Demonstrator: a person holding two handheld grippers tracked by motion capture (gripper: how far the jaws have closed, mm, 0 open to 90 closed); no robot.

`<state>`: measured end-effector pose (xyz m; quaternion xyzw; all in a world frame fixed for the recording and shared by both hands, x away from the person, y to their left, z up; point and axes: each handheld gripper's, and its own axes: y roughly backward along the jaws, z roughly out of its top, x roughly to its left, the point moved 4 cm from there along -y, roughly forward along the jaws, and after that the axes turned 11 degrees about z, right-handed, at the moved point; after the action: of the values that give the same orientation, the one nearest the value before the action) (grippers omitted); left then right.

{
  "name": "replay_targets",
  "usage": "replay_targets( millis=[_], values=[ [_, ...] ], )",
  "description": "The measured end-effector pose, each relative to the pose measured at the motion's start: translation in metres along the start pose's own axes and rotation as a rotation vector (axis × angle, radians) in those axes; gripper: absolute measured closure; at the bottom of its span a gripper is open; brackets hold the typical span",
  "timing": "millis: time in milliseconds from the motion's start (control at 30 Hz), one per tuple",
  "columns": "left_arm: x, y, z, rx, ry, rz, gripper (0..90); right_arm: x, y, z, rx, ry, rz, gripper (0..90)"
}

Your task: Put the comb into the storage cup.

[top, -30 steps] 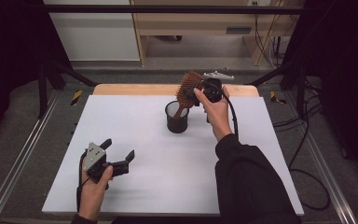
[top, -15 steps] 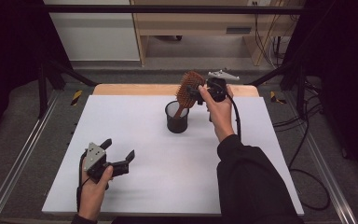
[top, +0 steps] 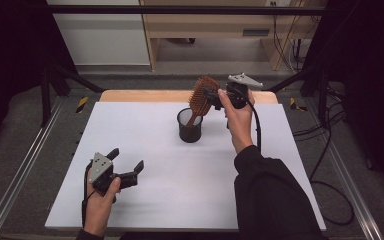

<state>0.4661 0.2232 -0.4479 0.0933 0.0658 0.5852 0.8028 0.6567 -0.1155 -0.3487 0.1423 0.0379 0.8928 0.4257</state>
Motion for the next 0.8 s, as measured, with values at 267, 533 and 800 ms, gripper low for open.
replay_targets(
  millis=[267, 533, 800],
  values=[
    [0.010, 0.002, 0.004, -0.026, 0.008, -0.003, 1.9, 0.001, 0.014, 0.010, -0.041, 0.013, -0.012, 4.0],
    [0.027, 0.008, 0.004, -0.037, 0.006, 0.005, 1.6, 0.006, 0.026, 0.021, -0.067, 0.043, -0.012, 4.3],
    [0.041, 0.023, 0.001, -0.048, 0.040, 0.029, 1.6, 0.008, 0.034, 0.026, -0.100, 0.100, -0.041, 4.0]
  ],
)
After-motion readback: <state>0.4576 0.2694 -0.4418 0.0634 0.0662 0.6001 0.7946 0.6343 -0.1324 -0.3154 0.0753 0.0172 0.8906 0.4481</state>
